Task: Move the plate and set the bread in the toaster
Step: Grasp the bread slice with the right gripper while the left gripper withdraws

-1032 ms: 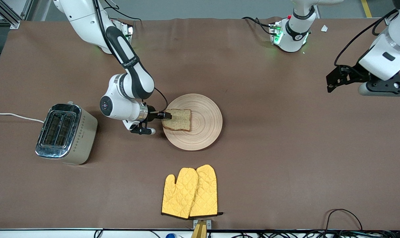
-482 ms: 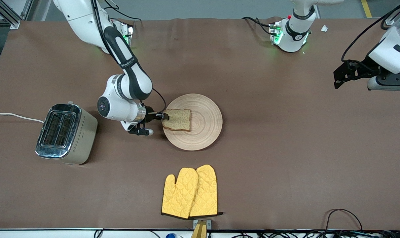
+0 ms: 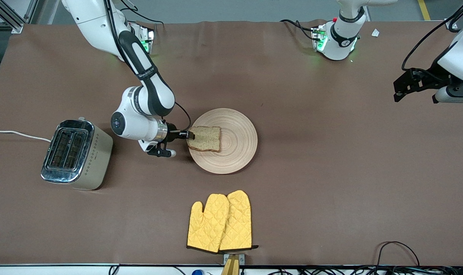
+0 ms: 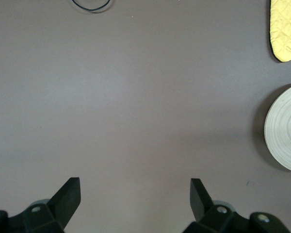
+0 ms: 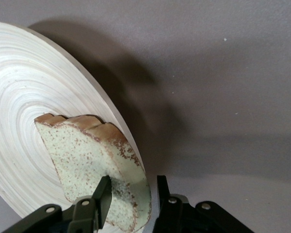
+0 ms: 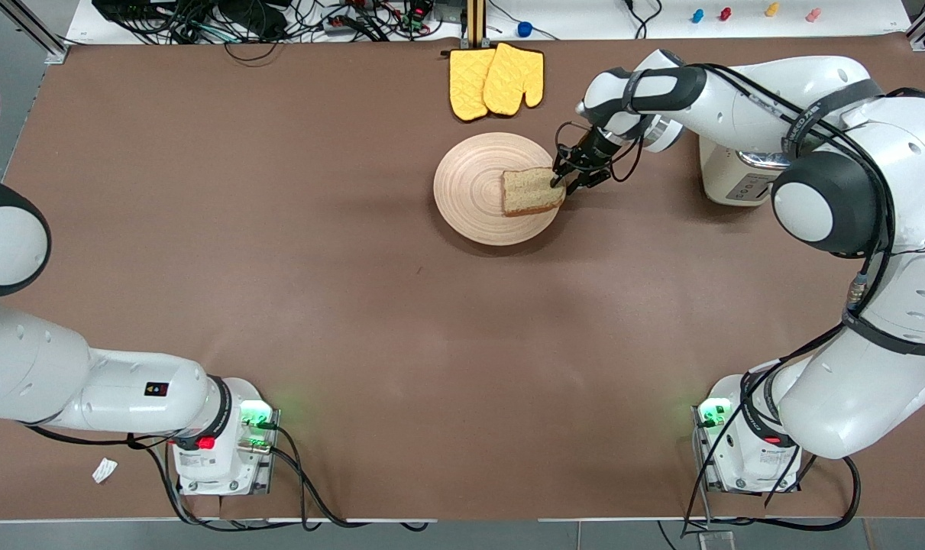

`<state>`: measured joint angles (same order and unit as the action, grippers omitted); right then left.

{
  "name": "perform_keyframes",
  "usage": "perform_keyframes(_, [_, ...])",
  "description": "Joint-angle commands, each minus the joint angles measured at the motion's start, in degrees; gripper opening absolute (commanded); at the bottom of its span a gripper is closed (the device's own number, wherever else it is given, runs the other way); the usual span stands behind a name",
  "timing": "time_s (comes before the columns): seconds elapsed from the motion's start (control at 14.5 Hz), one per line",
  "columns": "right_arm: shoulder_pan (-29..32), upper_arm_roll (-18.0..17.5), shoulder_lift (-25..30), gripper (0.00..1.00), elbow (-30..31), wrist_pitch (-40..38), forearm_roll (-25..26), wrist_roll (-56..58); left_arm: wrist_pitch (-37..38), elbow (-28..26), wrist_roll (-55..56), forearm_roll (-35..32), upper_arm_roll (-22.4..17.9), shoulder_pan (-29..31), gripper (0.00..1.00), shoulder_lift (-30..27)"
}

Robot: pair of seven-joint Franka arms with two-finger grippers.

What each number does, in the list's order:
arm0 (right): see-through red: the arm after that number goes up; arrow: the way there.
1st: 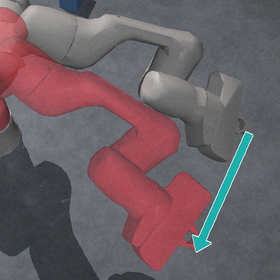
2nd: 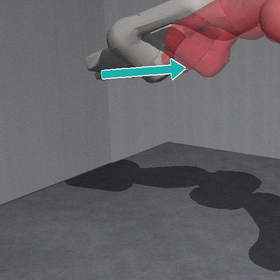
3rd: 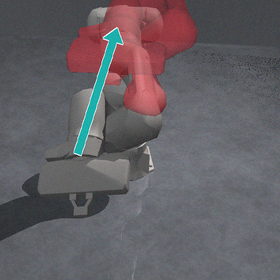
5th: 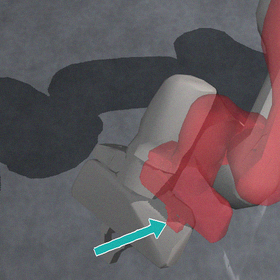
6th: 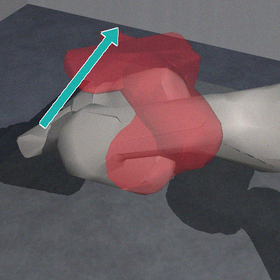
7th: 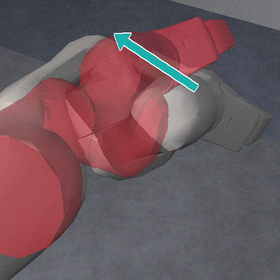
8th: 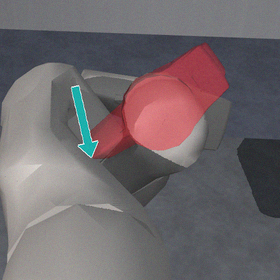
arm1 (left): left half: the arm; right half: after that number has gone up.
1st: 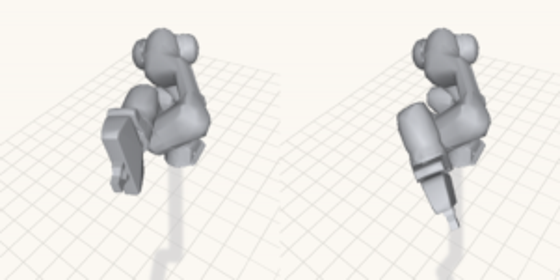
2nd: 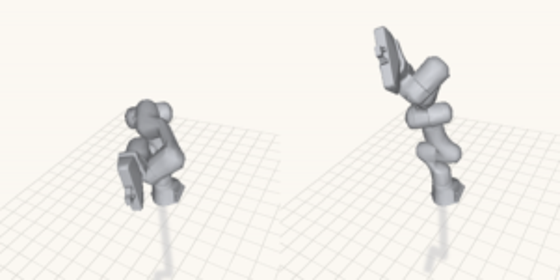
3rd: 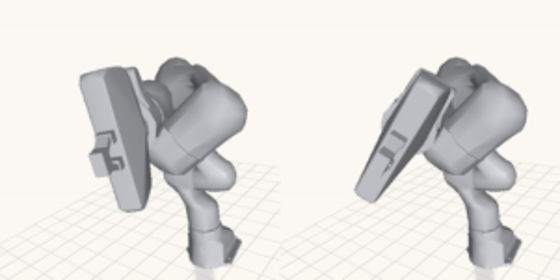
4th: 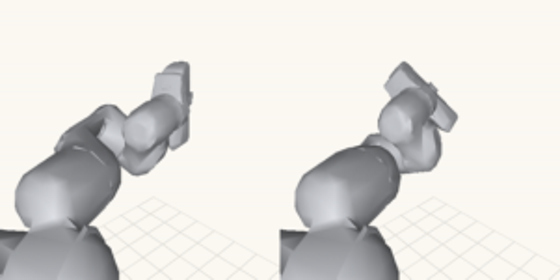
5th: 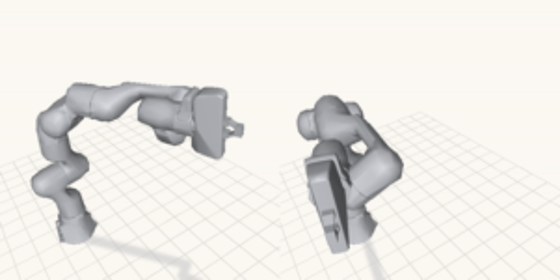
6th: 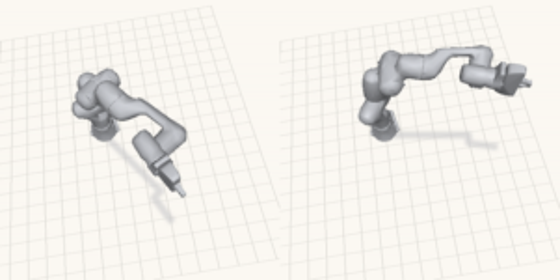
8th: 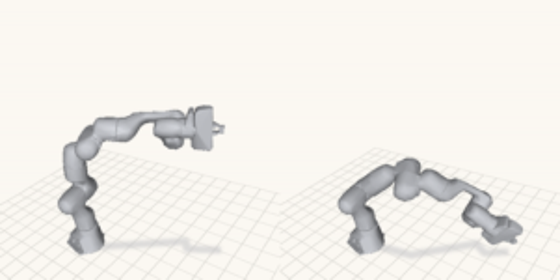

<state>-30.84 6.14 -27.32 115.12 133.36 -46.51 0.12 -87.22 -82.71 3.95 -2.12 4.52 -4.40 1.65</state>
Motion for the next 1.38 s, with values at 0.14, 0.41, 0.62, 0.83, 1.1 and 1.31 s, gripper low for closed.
perform_keyframes(0.14, [1.0,-0.3,1.4,0.35,0.9,-0.6,-1.1,0.0,1.3,-1.4,-1.0,0.8,-0.1,0.2,0.99,-2.2])
perform_keyframes(0.41, [1.0,-0.3,1.4,0.29,0.9,-0.6,-1.1,0.1,2.2,-1.3,-0.8,0.0,0.2,0.1,0.99,-2.2])
perform_keyframes(0.62, [1.0,-0.2,2.2,0.27,0.9,-0.6,-0.9,0.1,2.1,-1.0,-0.7,0.0,0.3,0.1,0.99,-1.8])
perform_keyframes(0.83, [1.0,0.0,2.9,0.27,0.9,-0.6,-0.3,0.3,2.1,-1.0,-0.8,0.1,0.3,0.1,1.0,-1.7])
perform_keyframes(1.1, [0.8,0.4,2.9,0.19,0.9,-0.5,0.4,0.1,2.1,-1.0,-0.9,0.1,0.3,0.1,1.0,-1.6])
perform_keyframes(1.31, [0.7,0.3,2.8,0.03,0.8,-0.5,0.4,0.2,2.0,-0.9,-0.9,0.2,0.3,0.1,1.0,-1.6])
